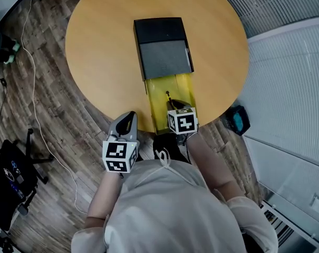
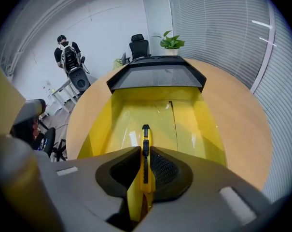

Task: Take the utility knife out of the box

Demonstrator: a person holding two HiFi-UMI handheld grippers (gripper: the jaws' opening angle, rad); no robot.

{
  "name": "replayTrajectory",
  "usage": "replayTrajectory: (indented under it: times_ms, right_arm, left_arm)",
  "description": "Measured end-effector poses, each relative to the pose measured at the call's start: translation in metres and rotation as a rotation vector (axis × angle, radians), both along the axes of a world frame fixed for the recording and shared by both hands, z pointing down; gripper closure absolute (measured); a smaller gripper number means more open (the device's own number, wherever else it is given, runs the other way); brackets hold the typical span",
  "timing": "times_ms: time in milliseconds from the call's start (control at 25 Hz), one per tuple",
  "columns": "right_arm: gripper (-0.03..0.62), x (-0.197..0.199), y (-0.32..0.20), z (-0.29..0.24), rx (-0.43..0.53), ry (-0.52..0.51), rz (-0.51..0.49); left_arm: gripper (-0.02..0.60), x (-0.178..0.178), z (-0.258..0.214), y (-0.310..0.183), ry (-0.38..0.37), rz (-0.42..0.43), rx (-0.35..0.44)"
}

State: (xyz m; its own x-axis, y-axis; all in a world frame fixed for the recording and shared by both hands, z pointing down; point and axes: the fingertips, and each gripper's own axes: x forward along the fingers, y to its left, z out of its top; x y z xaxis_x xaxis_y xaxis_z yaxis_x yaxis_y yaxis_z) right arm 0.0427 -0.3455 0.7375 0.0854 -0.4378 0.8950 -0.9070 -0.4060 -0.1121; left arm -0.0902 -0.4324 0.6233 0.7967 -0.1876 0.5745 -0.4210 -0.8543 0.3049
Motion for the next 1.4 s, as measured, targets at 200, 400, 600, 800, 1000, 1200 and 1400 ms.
replayTrajectory:
  times_ms: [200,400,600,800,1000,1200,1400]
  right_arm:
    - [0.531,0.001,-0.005,-0.036,0.101,0.008,0.021]
    - [0.531,0.004,-0.017,-0.087,0.223,0.02,-0.002]
    - [0.531,0.013,-0.017,-0.136,0.334,0.042,-0.009]
    - [0.531,0.03,-0.011,-0.198,0.486,0.13,-0.005]
    - [0.531,0.042,-0.003,-0.258,0.619,0.194,0.015]
    - [0.531,0.043,0.005,-0.297,0.705,0.227,0.024]
    - [0.531,0.049,0.012,-0.311,0.74,0.258,0.042]
  left_arm:
    - [0.577,0.002,-0.023,-0.003,0.024,-0.029,0.031]
    - [0.577,0.013,-0.053,-0.005,0.07,-0.042,0.072]
    - [0.577,0.027,-0.092,-0.005,0.118,-0.037,0.155]
    - [0.577,0.039,-0.133,-0.01,0.167,-0.034,0.251]
    - [0.577,0.051,-0.186,-0.011,0.24,-0.023,0.349]
    - [0.577,0.054,-0.229,-0.009,0.326,-0.037,0.388]
    - [0.577,0.061,-0.239,-0.002,0.349,-0.032,0.405]
